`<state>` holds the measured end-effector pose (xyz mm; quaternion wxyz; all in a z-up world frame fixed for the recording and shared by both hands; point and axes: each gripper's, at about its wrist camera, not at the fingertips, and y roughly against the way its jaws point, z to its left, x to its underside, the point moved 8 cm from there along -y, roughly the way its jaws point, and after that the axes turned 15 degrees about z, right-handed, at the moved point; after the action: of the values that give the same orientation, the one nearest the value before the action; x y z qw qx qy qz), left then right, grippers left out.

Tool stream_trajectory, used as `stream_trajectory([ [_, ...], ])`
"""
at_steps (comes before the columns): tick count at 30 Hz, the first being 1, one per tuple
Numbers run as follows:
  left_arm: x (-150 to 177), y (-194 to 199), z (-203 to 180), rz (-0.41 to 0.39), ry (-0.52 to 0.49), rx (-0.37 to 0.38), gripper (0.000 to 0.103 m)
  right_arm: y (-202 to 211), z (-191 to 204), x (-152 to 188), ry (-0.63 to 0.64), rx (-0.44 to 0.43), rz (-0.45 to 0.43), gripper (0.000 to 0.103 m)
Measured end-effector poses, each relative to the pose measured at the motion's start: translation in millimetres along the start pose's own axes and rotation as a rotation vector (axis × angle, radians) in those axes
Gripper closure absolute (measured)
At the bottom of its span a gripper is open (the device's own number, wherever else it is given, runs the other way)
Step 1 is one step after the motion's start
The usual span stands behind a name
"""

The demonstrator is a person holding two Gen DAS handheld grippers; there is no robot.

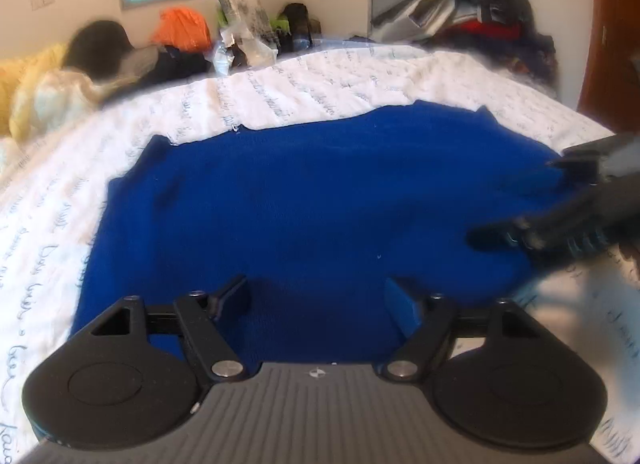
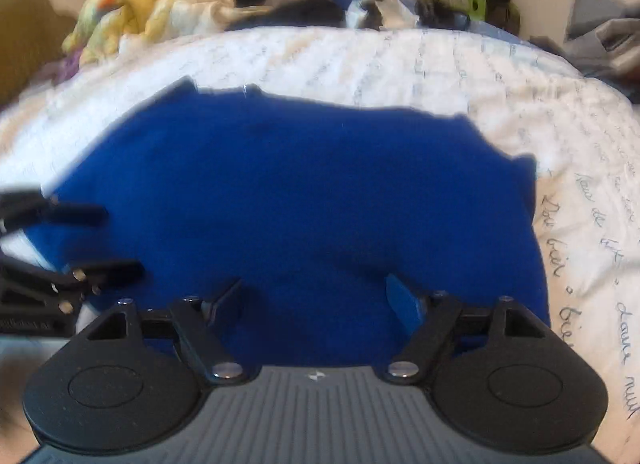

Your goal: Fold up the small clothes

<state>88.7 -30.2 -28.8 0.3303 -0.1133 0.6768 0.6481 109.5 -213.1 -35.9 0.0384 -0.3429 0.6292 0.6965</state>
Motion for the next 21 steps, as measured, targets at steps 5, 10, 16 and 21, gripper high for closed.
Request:
stream_trajectory([
  [5,23.2,22.1,17.3,0.035,0.068,0.03,0.028,27.0,-8.1,34.0,-0.025,-0.047,0.034,0.024],
  [10,-8.0,27.5,13.5,-0.029,0.086,0.012,0.025,36.8,-1.3,-25.2,-0.118,-0.091,-0.028,0.02],
  [16,-2.8,-2.6,21.5,0.015,0.078,-0.04,0.018,-15.3,10.3,-37.5,-0.02,0.027,0.092,0.008],
  [21,5.5,17.1,39.1,0.026,0.111,0.016,0.022,8.8,5.2,-15.1,0.031,-0.054,0.074,0.006],
])
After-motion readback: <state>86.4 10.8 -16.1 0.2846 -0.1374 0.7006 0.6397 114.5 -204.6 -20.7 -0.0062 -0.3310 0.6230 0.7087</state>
